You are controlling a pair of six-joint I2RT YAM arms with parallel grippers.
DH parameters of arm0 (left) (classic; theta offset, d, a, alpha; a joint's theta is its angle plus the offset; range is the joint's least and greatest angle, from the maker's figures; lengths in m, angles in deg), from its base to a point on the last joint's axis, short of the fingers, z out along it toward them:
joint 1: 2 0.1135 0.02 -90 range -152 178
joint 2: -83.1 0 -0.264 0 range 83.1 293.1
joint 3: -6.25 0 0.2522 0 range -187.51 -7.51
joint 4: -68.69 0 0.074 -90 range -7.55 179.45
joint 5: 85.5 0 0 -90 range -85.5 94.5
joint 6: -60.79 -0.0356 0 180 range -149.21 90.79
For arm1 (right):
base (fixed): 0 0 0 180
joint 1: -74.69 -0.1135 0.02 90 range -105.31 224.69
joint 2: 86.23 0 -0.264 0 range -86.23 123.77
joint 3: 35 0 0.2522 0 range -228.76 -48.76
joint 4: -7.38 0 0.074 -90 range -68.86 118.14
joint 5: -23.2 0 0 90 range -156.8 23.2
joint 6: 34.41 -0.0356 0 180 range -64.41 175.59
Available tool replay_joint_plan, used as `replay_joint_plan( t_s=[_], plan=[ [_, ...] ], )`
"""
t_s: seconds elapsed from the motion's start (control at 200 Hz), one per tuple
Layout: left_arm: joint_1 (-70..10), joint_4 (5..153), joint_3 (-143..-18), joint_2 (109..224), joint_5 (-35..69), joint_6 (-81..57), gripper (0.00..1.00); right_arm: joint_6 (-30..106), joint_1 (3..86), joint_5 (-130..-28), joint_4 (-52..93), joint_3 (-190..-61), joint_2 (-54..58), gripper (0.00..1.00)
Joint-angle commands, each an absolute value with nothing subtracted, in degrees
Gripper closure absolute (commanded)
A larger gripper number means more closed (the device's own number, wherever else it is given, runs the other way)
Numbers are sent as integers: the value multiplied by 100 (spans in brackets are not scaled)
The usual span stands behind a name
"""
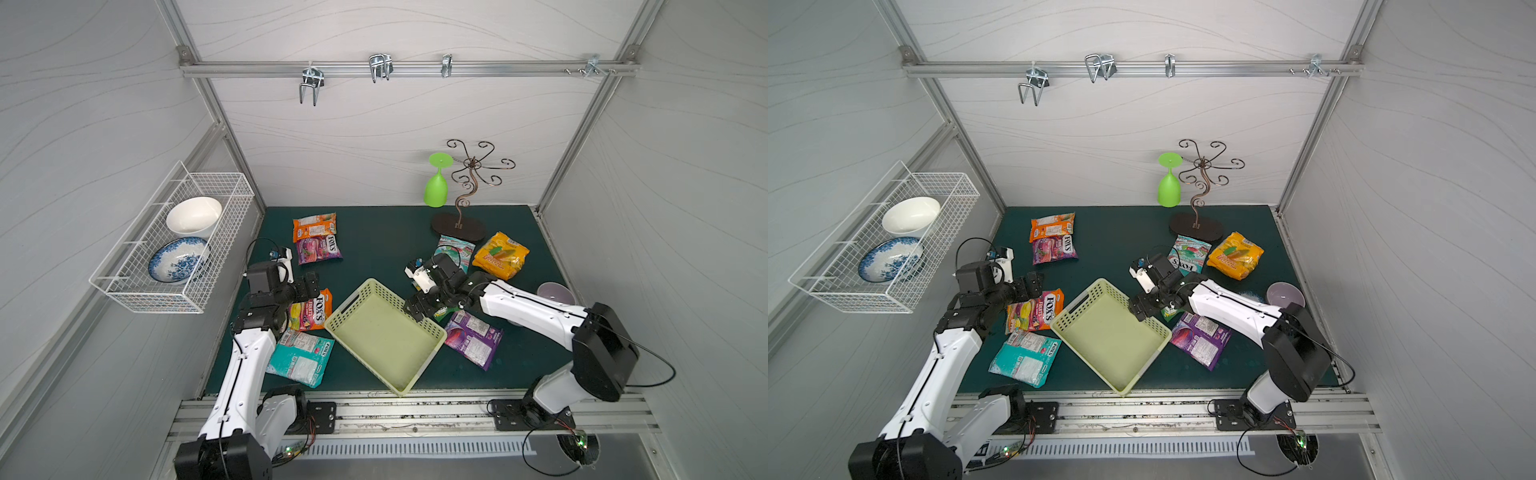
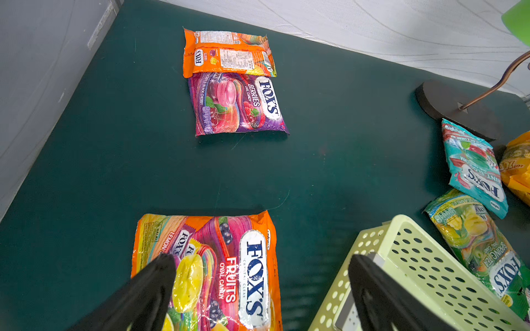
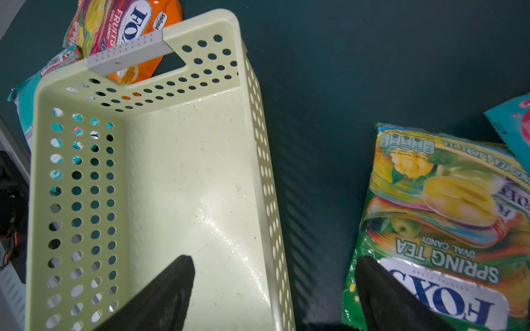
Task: Put the candies in the basket
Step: Pick up the basket from the center of the board.
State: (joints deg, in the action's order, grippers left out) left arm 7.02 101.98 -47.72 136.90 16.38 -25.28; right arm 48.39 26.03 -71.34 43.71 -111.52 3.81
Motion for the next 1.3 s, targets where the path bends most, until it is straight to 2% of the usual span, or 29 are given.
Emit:
replay_joint_plan(
  t_s=[0.0,0.055,0.235,0.685,0.74,0.921,1.091,1.296],
  plan=[
    [699,9993,-4867,13584,1470,-2470,1,4920,2447,-7067,4422,-11451,718,14],
    [687,9913,-4809,13558,1537,-2490,1,4932,2402,-7082,4390,-11538,902,18],
    [638,10021,-4908,13558,1240,-2475,1,5019,2354,-6926,4915,-12143,1503,40],
    [703,9976,-4882,13531,1197,-2481,1,4983,2363,-6665,5181,-12177,1456,97],
    [690,9940,-4853,13514,1179,-2481,1,4953,2367,-6656,5104,-12063,1307,100],
    [723,9954,-4881,13531,1223,-2437,1,4800,2511,-6688,5362,-12126,928,100],
    [732,9860,-4824,13487,1266,-2455,1,4133,2888,-7130,5128,-11963,424,100],
    [716,9854,-4842,13451,1112,-2437,1,3269,3057,-7110,4816,-12002,306,100]
  ],
)
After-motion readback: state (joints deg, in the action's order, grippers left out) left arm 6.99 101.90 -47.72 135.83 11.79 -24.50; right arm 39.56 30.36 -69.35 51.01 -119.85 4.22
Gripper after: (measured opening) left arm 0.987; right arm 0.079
